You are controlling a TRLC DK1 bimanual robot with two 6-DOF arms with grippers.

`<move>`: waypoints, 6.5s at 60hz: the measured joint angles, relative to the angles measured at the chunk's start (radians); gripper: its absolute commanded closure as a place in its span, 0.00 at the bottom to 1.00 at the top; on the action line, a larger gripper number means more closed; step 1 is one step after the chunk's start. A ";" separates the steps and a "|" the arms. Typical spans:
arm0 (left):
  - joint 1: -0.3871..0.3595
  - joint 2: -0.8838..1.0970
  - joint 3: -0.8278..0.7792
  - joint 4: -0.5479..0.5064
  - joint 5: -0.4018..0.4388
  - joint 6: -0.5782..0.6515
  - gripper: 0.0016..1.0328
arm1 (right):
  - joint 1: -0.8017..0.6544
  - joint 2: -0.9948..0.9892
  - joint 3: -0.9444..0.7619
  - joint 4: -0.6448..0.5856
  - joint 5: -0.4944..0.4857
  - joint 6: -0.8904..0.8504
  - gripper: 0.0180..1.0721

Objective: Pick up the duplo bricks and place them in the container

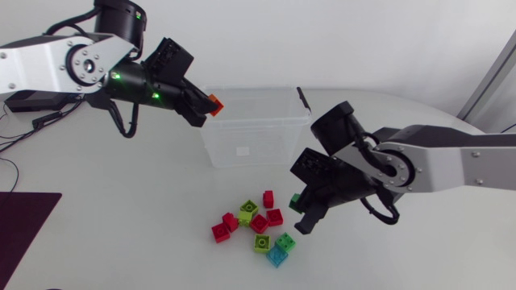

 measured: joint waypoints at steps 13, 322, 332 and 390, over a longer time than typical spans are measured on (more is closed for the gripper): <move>0.033 0.207 0.143 0.116 -0.063 -0.108 0.18 | -0.019 -0.052 0.107 -0.045 0.003 0.000 0.77; -0.132 -0.216 -0.185 -0.197 -0.257 0.082 0.04 | -0.156 0.127 0.473 0.032 -0.022 -0.048 0.72; -0.195 -0.218 -0.331 -0.207 -0.255 0.152 0.04 | -0.187 0.279 0.589 0.107 -0.026 -0.018 0.72; -0.337 0.202 -0.284 -0.089 -0.259 0.195 0.26 | -0.137 -0.159 0.098 0.109 -0.043 0.004 0.05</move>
